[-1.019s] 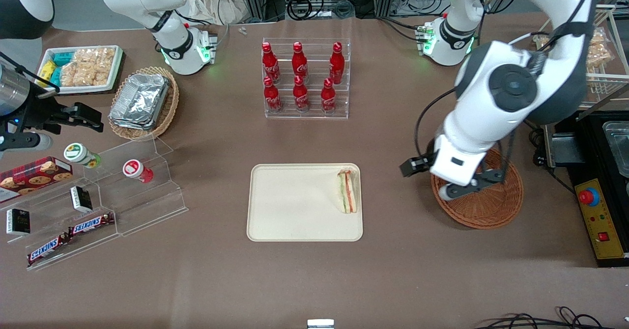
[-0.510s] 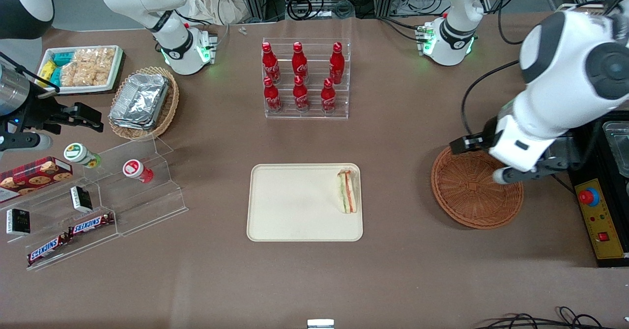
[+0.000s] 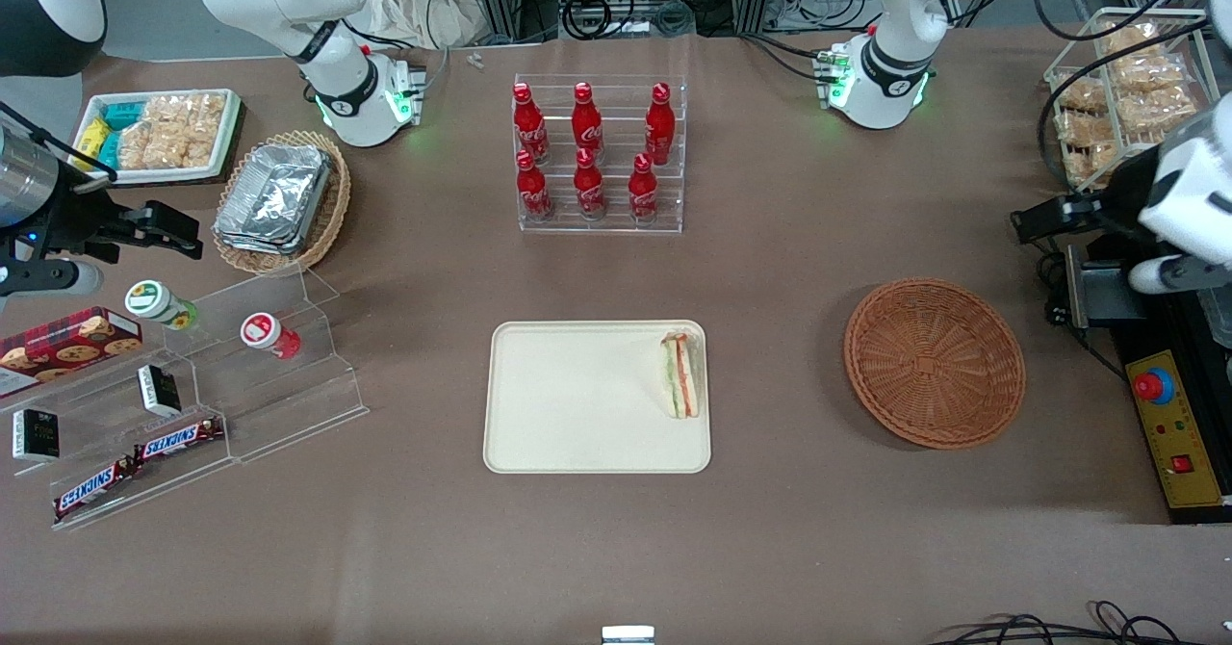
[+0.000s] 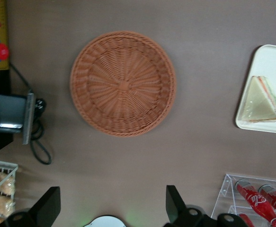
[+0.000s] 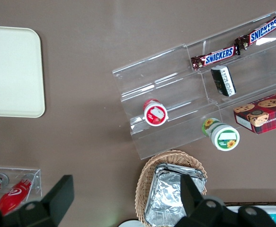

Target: Place sandwich from basket to tray

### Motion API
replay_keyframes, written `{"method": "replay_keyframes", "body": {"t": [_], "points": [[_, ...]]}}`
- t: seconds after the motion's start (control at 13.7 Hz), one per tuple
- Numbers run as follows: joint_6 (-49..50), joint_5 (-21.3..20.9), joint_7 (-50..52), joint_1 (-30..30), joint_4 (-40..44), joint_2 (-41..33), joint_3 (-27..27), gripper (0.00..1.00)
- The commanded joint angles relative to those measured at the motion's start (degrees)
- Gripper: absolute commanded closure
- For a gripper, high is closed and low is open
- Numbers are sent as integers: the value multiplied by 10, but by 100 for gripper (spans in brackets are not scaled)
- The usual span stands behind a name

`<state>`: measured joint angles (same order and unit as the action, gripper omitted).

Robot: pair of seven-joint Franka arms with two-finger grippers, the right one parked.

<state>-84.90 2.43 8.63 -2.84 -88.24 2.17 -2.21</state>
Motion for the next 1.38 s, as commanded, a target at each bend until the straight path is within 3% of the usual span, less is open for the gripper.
{"method": "replay_keyframes", "body": {"t": [0.0,0.51,1.31], "points": [[1,3,-12,15,-68,-66,4,0],[-2,-1,6,31,-49,-45,33,0],[1,-2,3,28,-21,-26,34,0]]}}
